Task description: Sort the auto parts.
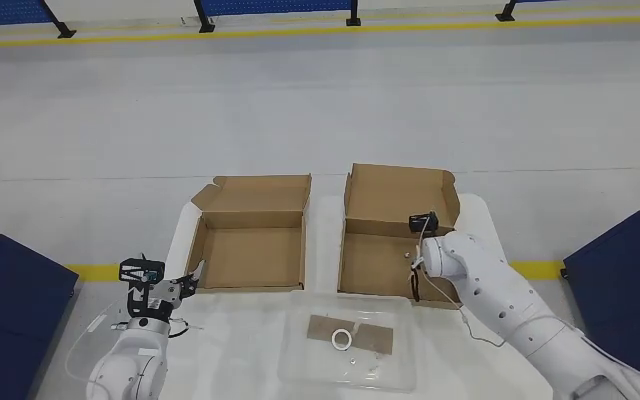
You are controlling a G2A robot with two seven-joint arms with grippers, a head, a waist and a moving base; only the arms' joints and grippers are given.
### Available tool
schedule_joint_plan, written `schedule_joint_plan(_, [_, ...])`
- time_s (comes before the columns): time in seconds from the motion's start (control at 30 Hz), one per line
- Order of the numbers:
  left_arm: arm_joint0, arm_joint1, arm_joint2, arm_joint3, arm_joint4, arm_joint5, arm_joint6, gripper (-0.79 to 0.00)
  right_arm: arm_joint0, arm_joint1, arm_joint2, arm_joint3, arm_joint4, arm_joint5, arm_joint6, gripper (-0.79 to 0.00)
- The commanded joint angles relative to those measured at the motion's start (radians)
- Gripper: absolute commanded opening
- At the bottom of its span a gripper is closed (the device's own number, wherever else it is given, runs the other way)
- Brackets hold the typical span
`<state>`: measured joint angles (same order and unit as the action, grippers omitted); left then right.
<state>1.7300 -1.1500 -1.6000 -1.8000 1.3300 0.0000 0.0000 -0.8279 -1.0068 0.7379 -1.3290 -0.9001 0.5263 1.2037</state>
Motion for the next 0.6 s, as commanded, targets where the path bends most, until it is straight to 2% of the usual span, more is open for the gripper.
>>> schedule_joint_plan(0.0, [0.0,0.0,0.0,0.0,0.0,0.0,0.0,0.0,0.005,-0.007,-0.004,0.019,0.003,-0.005,0.0,-0.785])
schedule_joint_plan(0.4, [0.0,0.0,0.0,0.0,0.0,0.0,0.0,0.0,0.025,-0.045,-0.005,0.107,0.026,-0.026,-0.054,-0.785])
schedule_joint_plan(0.43, [0.0,0.0,0.0,0.0,0.0,0.0,0.0,0.0,0.026,-0.048,-0.002,0.112,0.029,-0.019,-0.063,-0.659])
schedule_joint_plan(0.47, [0.0,0.0,0.0,0.0,0.0,0.0,0.0,0.0,0.026,-0.051,-0.002,0.116,0.032,-0.018,-0.069,-0.573])
schedule_joint_plan(0.57, [0.0,0.0,0.0,0.0,0.0,0.0,0.0,0.0,0.028,-0.059,0.001,0.127,0.034,-0.017,-0.081,-0.551])
